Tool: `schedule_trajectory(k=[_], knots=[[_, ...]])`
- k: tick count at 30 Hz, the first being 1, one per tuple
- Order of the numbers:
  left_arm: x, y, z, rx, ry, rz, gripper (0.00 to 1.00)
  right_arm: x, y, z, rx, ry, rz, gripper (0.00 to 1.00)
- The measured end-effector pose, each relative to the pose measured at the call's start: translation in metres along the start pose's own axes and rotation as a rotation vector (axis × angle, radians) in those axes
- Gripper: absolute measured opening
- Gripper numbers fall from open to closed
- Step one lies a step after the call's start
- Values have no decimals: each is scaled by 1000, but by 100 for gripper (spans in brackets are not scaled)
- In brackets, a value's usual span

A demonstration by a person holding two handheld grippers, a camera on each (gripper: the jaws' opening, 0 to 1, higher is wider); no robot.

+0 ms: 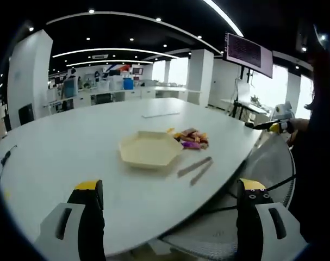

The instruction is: Place the target food into the container with the food tongs after gripping and lifting it, then release it inside without dropping or visibly crushing the food.

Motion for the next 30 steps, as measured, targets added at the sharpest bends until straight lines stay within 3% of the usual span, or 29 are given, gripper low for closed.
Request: schedule_trajectory(k=[2, 13, 30], knots=[[0, 0, 0, 1, 0, 0, 99, 0, -4, 0, -7, -1, -22, 100], [1, 0, 1, 9, -7, -9, 99, 0, 0, -3, 5, -2, 4, 100], [-2, 1, 1, 12, -3, -5, 99, -4, -2, -1, -13, -10, -21, 100]])
Point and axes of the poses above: the point that each gripper's makers call its tool centre point, and the gripper's own axes: x roughly forward along the fingers, z roughly to its right, y roughly out of its top, the point moved 5 cm from there along -x, roughly backward along the fingers, and after that the axes turned 13 degrees about y, right-handed, at the moved point
